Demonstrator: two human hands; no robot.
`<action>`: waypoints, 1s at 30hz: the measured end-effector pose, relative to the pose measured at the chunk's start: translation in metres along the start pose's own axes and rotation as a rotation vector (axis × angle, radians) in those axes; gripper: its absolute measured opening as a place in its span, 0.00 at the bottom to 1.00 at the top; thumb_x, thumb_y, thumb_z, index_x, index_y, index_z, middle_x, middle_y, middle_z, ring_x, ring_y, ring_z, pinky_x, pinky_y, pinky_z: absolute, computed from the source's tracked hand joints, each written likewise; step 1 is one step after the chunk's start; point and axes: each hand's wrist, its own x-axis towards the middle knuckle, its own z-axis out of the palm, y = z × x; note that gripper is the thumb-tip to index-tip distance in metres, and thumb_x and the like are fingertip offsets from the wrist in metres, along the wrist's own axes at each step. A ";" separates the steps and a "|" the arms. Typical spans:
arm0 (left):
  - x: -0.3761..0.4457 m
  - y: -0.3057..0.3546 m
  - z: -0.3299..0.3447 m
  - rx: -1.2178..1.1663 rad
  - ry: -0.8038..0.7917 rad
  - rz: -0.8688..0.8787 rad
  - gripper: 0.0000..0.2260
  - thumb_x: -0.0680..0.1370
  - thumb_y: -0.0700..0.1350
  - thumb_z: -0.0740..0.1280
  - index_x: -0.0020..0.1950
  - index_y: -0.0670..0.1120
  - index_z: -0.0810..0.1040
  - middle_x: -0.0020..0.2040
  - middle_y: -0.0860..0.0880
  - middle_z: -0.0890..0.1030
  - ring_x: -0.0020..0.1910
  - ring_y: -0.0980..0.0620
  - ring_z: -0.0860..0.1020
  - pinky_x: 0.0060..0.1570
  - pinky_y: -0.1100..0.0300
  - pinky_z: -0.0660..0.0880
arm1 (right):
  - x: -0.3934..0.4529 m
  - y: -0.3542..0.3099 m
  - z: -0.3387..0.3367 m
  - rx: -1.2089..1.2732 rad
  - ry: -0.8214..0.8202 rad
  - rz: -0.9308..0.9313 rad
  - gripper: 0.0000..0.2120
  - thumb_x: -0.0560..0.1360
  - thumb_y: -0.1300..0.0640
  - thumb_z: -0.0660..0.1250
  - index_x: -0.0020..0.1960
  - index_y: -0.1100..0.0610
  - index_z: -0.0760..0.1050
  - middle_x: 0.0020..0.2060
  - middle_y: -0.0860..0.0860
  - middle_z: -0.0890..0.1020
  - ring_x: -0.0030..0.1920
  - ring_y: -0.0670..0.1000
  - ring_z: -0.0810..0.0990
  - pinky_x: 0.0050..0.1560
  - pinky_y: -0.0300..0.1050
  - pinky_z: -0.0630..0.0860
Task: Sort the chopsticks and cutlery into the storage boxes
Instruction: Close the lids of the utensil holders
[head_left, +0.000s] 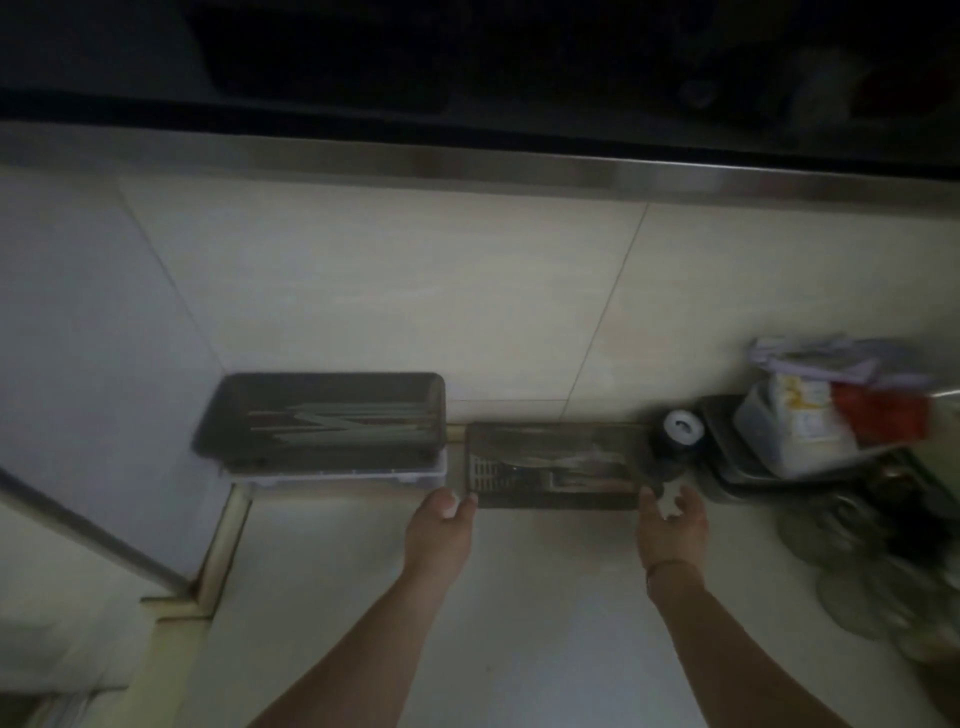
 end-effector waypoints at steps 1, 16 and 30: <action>0.003 0.004 0.007 -0.053 -0.007 -0.030 0.17 0.79 0.50 0.67 0.61 0.40 0.78 0.59 0.42 0.80 0.59 0.44 0.78 0.62 0.55 0.72 | 0.012 -0.001 -0.001 -0.007 -0.080 0.035 0.25 0.76 0.52 0.68 0.68 0.63 0.69 0.62 0.61 0.75 0.61 0.62 0.74 0.62 0.52 0.69; -0.049 -0.004 0.020 -0.325 0.162 -0.068 0.05 0.76 0.37 0.69 0.42 0.45 0.79 0.39 0.43 0.83 0.42 0.42 0.82 0.48 0.47 0.78 | -0.021 0.032 -0.052 0.378 -0.135 0.286 0.11 0.72 0.65 0.71 0.54 0.56 0.78 0.45 0.57 0.80 0.45 0.55 0.77 0.46 0.51 0.76; -0.064 0.099 -0.147 -0.894 0.283 0.128 0.06 0.76 0.34 0.68 0.47 0.45 0.78 0.35 0.47 0.81 0.31 0.52 0.81 0.32 0.59 0.80 | -0.100 -0.136 -0.017 0.461 -0.177 -0.303 0.09 0.70 0.62 0.74 0.49 0.60 0.81 0.35 0.45 0.81 0.34 0.37 0.77 0.43 0.31 0.74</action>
